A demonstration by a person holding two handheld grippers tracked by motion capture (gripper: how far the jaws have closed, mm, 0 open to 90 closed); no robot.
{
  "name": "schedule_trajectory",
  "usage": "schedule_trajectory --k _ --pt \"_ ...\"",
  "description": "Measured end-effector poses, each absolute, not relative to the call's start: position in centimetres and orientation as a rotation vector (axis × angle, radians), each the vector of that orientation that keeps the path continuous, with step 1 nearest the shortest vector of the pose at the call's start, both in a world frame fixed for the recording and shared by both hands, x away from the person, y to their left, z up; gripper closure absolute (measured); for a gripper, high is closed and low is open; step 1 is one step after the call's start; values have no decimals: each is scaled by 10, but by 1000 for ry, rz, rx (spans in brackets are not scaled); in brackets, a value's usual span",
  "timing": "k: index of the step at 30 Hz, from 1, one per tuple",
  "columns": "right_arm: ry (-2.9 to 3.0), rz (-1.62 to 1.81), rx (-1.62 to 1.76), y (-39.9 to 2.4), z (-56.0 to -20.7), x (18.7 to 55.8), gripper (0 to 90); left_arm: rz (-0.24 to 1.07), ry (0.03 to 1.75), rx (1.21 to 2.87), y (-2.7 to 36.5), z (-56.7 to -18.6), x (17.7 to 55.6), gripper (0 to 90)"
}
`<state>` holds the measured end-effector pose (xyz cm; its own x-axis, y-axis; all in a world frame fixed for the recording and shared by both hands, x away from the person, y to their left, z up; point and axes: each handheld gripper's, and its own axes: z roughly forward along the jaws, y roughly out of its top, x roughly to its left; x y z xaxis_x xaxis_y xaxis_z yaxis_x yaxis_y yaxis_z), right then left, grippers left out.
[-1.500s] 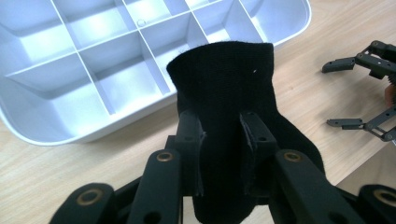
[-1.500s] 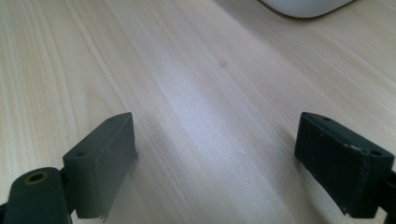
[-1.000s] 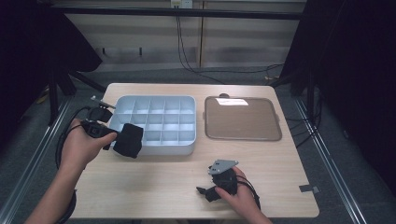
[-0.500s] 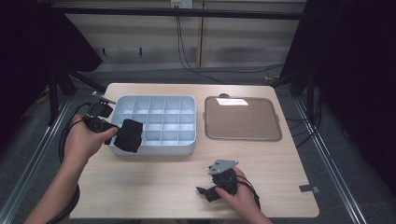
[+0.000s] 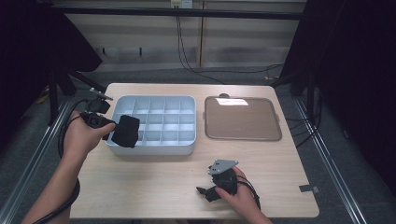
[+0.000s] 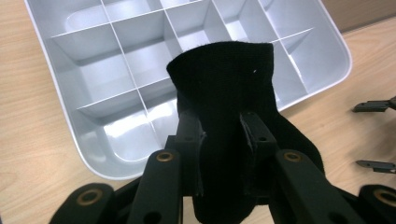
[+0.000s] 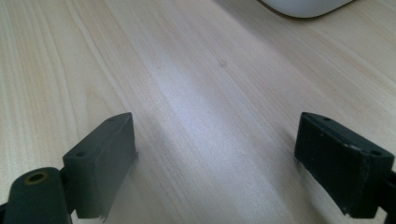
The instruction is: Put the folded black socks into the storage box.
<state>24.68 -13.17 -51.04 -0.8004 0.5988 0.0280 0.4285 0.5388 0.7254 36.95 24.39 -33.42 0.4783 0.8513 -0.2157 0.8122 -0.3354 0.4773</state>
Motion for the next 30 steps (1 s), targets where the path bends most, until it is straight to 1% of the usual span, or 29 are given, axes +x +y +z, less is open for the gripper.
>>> schedule_trajectory --k 12,21,30 --pt "2553 1112 869 -132 -510 247 121 110 1449 2182 258 -352 387 721" --pt "2554 1112 865 -132 -510 247 121 102 1514 2177 269 -374 398 721" --pt "2554 1113 863 -132 -511 247 121 106 1566 2173 278 -387 403 718"
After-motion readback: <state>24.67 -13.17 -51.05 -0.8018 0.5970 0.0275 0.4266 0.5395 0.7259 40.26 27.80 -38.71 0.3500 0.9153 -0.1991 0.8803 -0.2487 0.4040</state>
